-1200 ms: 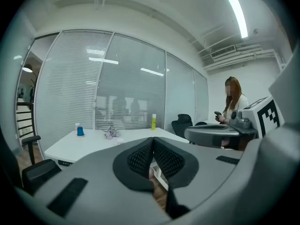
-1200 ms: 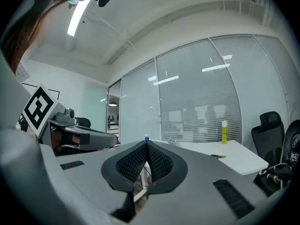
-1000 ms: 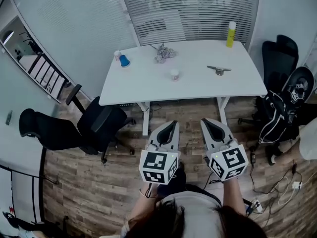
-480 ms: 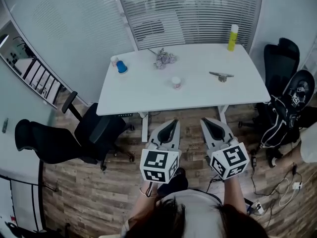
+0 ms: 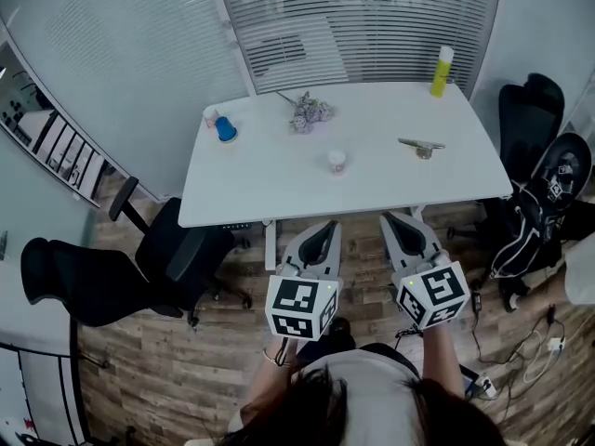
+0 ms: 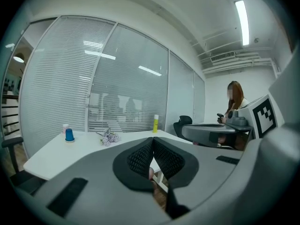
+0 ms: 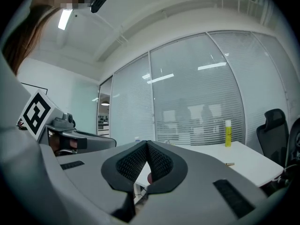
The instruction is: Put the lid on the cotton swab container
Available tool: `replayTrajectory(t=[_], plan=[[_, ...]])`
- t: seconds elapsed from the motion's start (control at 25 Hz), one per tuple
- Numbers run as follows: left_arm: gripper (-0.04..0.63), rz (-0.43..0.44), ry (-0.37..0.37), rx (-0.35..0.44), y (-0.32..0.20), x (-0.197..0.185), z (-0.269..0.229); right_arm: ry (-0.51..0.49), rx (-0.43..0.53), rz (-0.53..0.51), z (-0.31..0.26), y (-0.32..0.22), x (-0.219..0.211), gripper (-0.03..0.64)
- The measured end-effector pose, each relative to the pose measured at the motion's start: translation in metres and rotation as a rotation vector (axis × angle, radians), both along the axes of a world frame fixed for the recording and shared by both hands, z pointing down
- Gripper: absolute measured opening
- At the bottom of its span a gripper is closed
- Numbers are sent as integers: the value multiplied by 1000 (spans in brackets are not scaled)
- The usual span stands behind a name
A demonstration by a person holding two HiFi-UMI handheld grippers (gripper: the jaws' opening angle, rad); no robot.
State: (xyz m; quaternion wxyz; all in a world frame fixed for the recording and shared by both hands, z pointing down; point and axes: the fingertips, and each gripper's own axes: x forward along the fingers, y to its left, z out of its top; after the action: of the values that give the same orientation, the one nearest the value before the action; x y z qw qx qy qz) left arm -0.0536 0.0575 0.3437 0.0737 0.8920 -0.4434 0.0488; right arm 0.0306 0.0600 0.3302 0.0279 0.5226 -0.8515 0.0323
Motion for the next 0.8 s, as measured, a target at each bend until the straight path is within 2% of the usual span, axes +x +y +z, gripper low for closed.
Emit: replayTrajectory(t=[0.48, 0.8], plan=[[20, 27, 8, -30, -40, -6, 13, 37, 26, 63, 1, -36, -3, 28], [21, 23, -3, -50, -71, -2, 25, 34, 22, 44, 7, -72, -2, 28]])
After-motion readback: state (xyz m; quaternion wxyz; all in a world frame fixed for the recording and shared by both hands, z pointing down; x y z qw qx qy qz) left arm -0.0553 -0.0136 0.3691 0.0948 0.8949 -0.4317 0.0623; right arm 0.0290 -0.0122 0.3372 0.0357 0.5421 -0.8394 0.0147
